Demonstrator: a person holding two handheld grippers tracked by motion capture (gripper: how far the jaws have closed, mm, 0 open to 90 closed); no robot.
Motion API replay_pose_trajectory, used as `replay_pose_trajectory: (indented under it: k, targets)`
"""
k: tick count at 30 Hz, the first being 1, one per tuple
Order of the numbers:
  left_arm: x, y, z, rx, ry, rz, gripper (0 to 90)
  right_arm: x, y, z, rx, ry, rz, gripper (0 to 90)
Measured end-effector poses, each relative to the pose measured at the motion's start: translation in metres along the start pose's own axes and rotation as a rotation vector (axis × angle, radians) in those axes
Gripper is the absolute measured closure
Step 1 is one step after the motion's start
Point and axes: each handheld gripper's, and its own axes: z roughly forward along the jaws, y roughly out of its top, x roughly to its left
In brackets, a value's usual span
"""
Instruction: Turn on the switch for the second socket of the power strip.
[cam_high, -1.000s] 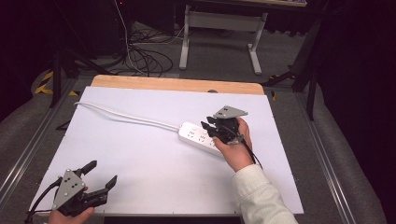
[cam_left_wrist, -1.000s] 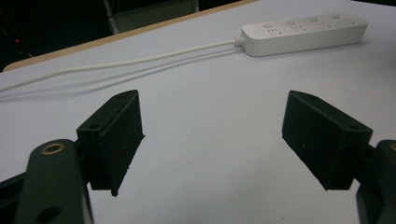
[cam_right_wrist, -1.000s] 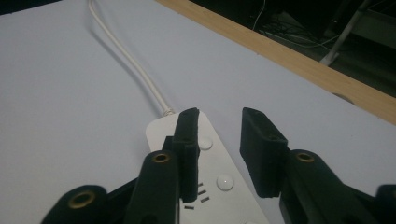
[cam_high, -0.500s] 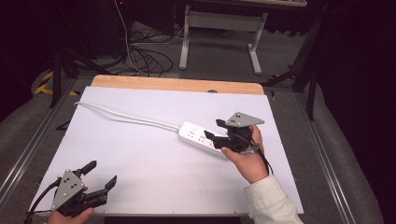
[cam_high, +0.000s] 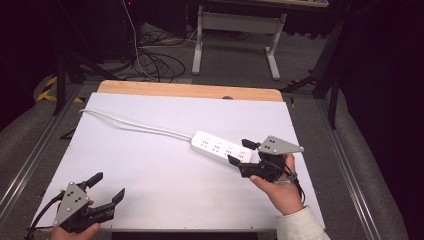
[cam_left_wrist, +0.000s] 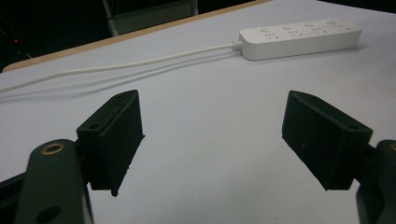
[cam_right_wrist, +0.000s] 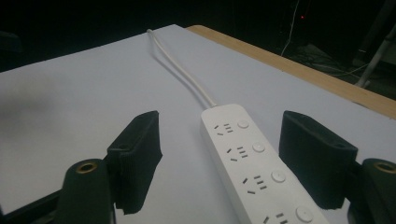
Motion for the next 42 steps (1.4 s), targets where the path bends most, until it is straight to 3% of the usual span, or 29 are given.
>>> replay_pose_trajectory:
  k: [11, 18, 25, 33, 42]
  targets:
    - [-0.001, 0.001, -0.002, -0.008, -0.004, -0.009, 20.8, 0.002, -0.036, -0.017, -0.012, 0.040, 0.035, 24.9]
    - [0.000, 0.001, -0.004, -0.011, -0.007, -0.009, 20.1, 0.000, -0.058, -0.023, 0.003, 0.039, 0.024, 21.1]
    - [-0.002, 0.000, -0.006, 0.003, -0.005, 0.009, 18.8, 0.002, -0.081, -0.022, 0.046, 0.039, 0.034, 20.6]
    - [0.000, -0.003, -0.008, 0.004, -0.001, 0.011, 18.4, 0.003, -0.102, -0.021, 0.046, 0.043, 0.055, 19.7]
    - [0.003, -0.005, -0.006, 0.010, -0.016, 0.004, 17.3, 0.008, -0.120, -0.015, 0.120, 0.038, 0.088, 19.8]
